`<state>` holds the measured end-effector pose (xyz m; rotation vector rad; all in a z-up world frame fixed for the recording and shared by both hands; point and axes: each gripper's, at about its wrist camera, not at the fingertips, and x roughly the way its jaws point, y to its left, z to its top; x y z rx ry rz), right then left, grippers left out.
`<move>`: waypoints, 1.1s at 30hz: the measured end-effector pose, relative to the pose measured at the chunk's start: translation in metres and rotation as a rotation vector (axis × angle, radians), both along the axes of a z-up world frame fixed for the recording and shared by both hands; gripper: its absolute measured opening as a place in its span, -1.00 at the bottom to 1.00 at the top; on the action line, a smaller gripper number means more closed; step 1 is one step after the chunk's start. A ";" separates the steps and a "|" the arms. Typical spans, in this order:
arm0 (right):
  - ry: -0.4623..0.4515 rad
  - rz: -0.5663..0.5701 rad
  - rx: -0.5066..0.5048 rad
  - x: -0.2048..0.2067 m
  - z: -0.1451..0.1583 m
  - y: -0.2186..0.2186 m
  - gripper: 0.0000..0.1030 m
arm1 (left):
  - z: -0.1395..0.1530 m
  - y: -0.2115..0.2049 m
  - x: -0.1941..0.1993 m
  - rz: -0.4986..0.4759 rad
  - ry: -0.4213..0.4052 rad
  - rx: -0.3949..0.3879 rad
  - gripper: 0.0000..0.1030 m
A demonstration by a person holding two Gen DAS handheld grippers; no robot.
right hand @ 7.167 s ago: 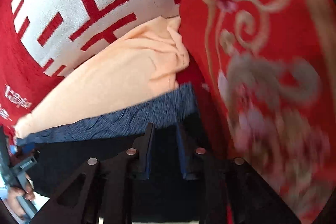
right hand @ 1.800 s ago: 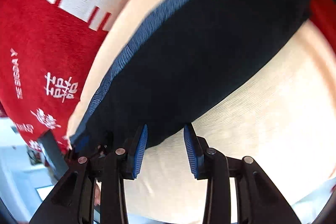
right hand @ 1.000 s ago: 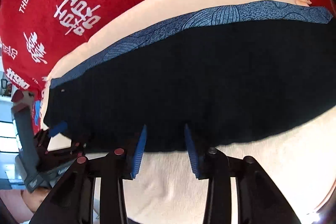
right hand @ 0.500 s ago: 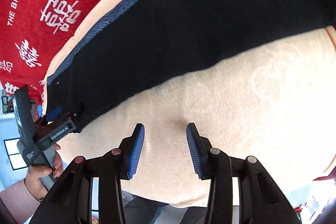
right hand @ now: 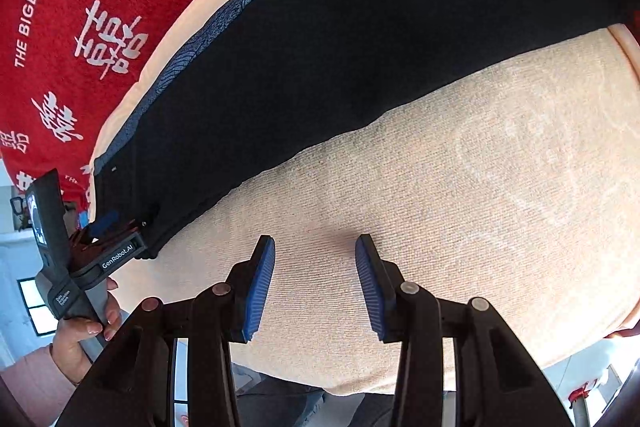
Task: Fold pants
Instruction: 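Move the right gripper to the folded pants edge and grasp it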
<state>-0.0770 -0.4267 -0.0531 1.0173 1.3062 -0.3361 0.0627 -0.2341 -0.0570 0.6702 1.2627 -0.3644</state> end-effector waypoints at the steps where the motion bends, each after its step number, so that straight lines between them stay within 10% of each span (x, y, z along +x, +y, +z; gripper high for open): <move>1: -0.002 -0.002 0.001 -0.001 0.000 -0.001 -0.11 | 0.000 -0.001 0.000 -0.004 -0.002 0.006 0.91; 17: -0.016 -0.101 0.005 -0.028 0.002 -0.031 -0.10 | 0.003 -0.014 -0.005 -0.051 -0.033 0.095 0.91; 33: -0.112 -0.418 -0.024 -0.086 0.009 -0.113 -0.08 | 0.029 -0.153 -0.041 -0.165 0.055 -0.158 0.91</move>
